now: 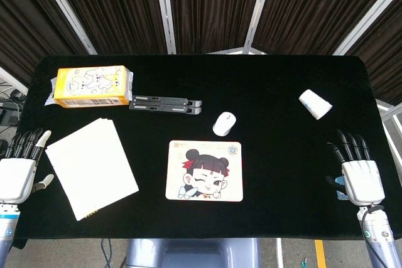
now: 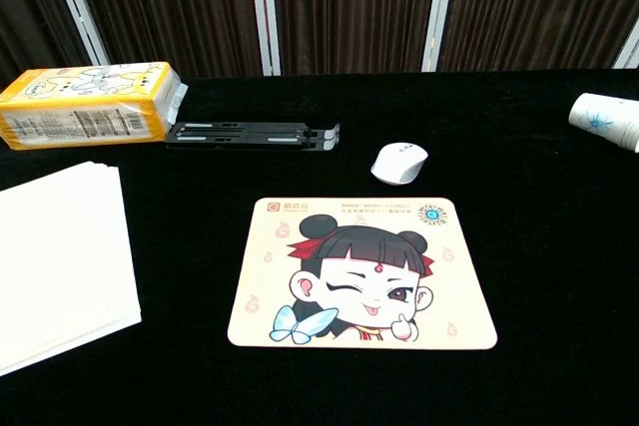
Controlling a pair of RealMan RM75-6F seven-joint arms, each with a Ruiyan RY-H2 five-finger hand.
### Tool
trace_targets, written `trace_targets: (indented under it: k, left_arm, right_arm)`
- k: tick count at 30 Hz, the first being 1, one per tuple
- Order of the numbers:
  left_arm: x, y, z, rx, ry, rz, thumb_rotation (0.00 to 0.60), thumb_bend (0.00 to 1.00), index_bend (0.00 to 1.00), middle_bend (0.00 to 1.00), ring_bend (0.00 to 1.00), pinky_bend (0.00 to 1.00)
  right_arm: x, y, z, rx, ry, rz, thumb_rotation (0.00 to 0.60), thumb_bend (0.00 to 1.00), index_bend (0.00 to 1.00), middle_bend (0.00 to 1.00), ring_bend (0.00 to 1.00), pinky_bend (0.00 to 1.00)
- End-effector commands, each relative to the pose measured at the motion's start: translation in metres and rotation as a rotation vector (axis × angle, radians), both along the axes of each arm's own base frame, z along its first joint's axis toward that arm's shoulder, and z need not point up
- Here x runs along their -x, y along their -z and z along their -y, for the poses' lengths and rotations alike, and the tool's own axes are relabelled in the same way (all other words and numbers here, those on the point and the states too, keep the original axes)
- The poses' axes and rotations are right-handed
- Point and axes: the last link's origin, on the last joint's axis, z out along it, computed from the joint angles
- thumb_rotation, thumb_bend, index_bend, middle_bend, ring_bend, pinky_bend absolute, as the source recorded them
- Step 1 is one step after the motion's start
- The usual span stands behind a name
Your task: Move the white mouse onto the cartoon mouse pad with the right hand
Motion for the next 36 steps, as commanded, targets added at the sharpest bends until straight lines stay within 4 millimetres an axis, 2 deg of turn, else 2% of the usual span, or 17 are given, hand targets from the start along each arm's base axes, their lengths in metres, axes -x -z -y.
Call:
trace_targets:
  k: [1, 22, 29, 36]
  left_arm:
    - [-0.0002, -0.0002, 0.0000, 0.000, 0.000, 0.001, 0.600, 0.17, 0.00, 0.00, 0.00, 0.00]
    - [-0.0011, -0.0007, 0.0012, 0.020, 0.003, 0.021, 0.600, 0.17, 0.00, 0.00, 0.00, 0.00]
    - [-0.0008, -0.0010, 0.0014, 0.020, 0.000, 0.026, 0.600, 0.17, 0.00, 0.00, 0.00, 0.00]
    - [-0.0007, -0.0010, 0.0011, 0.025, -0.002, 0.030, 0.600, 0.17, 0.00, 0.00, 0.00, 0.00]
  right_arm:
    - [0.0001, -0.0003, -0.0003, 0.001, 0.000, 0.001, 0.600, 0.13, 0.20, 0.00, 0.00, 0.00]
    - [-0.0015, -0.0009, 0.0004, 0.003, -0.011, 0.027, 0.600, 0.13, 0.20, 0.00, 0.00, 0.00]
    - [-0.0009, 0.0004, 0.0009, -0.007, -0.017, 0.039, 0.600, 0.08, 0.20, 0.00, 0.00, 0.00]
    - [-0.0010, 0.0008, 0.0028, -0.003, -0.017, 0.037, 0.600, 0.07, 0.20, 0.00, 0.00, 0.00]
